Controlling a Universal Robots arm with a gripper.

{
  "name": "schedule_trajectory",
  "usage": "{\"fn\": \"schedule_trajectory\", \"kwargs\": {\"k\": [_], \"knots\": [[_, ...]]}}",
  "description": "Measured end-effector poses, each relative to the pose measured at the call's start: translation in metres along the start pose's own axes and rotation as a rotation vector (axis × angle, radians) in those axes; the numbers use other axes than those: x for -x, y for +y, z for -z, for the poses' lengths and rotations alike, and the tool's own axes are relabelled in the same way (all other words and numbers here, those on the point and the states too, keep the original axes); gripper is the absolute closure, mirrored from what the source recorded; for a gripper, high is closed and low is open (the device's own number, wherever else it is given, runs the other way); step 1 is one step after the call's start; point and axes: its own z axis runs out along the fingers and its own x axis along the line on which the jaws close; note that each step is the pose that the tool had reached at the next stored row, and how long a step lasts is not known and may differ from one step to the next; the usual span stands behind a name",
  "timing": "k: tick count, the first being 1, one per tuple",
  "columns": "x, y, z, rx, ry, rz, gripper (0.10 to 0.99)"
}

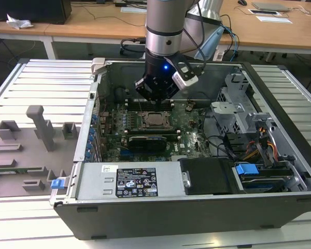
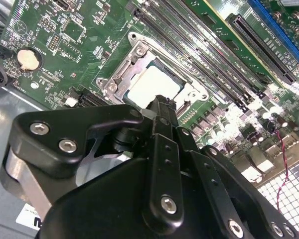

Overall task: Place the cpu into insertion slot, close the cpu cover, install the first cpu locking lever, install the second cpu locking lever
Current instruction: 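Close the cpu cover, then install the first cpu locking lever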

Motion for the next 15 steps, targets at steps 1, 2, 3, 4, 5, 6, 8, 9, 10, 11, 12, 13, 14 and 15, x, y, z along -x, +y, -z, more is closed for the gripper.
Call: {"fn": "schedule_trajectory", "kwargs": {"k": [1, 2, 3, 4, 5, 6, 8, 9, 10, 11, 12, 13, 14, 15], "knots": [[0.0, 0.0, 0.0, 0.0, 0.0, 0.0, 0.98], [0.0, 0.0, 0.0, 0.0, 0.0, 0.0, 0.98], [0.0, 0.0, 0.0, 0.0, 0.0, 0.0, 0.98], [0.0, 0.0, 0.0, 0.0, 0.0, 0.0, 0.98], [0.0, 0.0, 0.0, 0.0, 0.0, 0.0, 0.98], [0.0, 0.0, 0.0, 0.0, 0.0, 0.0, 0.98], [0.0, 0.0, 0.0, 0.0, 0.0, 0.0, 0.98], [0.0, 0.0, 0.0, 0.0, 0.0, 0.0, 0.98], [0.0, 0.0, 0.0, 0.0, 0.0, 0.0, 0.98], [0.0, 0.0, 0.0, 0.0, 0.0, 0.0, 0.98], [0.0, 0.0, 0.0, 0.0, 0.0, 0.0, 0.98], [0.0, 0.0, 0.0, 0.0, 0.0001, 0.0, 0.98], [0.0, 0.0, 0.0, 0.0, 0.0, 0.0, 0.98], [0.0, 0.0, 0.0, 0.0, 0.0, 0.0, 0.98]]}}
